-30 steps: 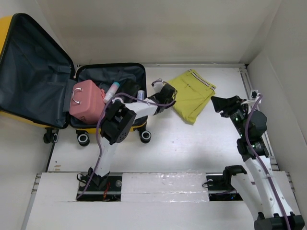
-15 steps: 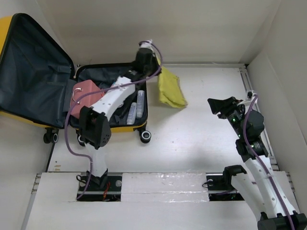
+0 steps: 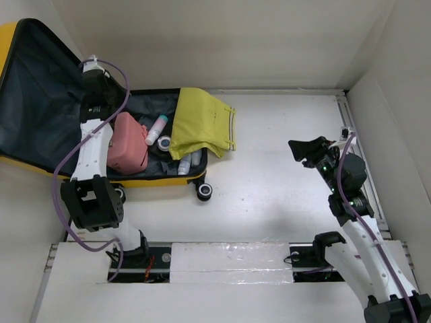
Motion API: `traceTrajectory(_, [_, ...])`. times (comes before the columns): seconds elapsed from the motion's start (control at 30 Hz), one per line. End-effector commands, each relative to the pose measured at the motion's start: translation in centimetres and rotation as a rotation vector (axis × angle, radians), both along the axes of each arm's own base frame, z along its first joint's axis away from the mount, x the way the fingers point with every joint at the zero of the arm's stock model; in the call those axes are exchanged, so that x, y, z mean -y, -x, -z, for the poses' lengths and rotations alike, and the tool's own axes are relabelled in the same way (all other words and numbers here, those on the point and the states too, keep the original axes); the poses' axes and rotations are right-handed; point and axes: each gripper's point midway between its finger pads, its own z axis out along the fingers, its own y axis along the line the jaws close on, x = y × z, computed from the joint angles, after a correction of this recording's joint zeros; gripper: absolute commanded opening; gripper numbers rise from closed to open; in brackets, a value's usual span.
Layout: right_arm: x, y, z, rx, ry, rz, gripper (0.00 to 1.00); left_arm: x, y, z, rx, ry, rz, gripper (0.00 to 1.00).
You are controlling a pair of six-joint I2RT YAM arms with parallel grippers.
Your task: Pack the luggage
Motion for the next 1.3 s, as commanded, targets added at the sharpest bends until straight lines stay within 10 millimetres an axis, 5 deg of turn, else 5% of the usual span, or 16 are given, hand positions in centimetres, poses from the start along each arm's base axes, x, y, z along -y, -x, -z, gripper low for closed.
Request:
traceTrajectory(0.0, [-0.4, 0.1, -0.9, 0.044, 0.011, -0.015, 0.57, 1.2, 1.1, 1.8, -0.029, -0.010, 0.083, 0.00])
traceTrajectory(0.03, [-0.4, -0.1, -0.6, 0.033, 0.013, -0.015, 0.57, 1.8, 1.4, 1.9, -0.021, -0.001, 0.112, 0.00])
traceTrajectory(0.07, [-0.4, -0.1, -0.6, 0.033, 0.013, -0.015, 0.58, 4.9, 1.9, 3.1, -0.021, 0.032, 0.234, 0.00])
traceTrajectory(0.17, [-0.8, -0.3, -0.2, 0.018, 0.015, -0.035, 0.58, 9.2, 2.8, 4.5, -0.041, 0.045, 0.376, 0.36])
traceTrajectory(0.27, [-1.3, -0.3, -0.1, 0.017, 0.015, -0.064, 0.58, 12.6, 2.5, 7.8, -0.097, 0.036, 0.456, 0.56])
traceTrajectory(0.43, [-1.4, -0.5, 0.0, 0.019, 0.024, -0.074, 0.58, 14.3, 0.4, 13.6, -0.192, 0.090, 0.553, 0.59])
traceTrajectory(0.67, [-1.8, -0.8, 1.0, -0.008, 0.037, -0.093, 0.58, 14.7, -0.7, 16.8, -0.238, 0.115, 0.574, 0.61])
traceTrajectory(1.03, [-2.0, -1.1, 1.0, -0.006, 0.036, -0.102, 0.58, 16.7, -0.9, 17.0, -0.158, 0.231, 0.650, 0.54])
traceTrajectory(1.2, [-1.9, -1.1, 1.0, -0.003, 0.045, -0.102, 0.58, 16.9, -0.5, 16.4, -0.128, 0.242, 0.655, 0.18])
traceTrajectory(1.23, [-1.9, -1.1, 1.0, -0.003, 0.045, -0.102, 0.58, 16.9, -0.5, 15.8, -0.120, 0.247, 0.653, 0.01])
traceTrajectory(1.27, [-1.9, -1.1, 1.0, -0.003, 0.045, -0.102, 0.58, 16.9, -0.5, 15.8, -0.120, 0.247, 0.653, 0.00])
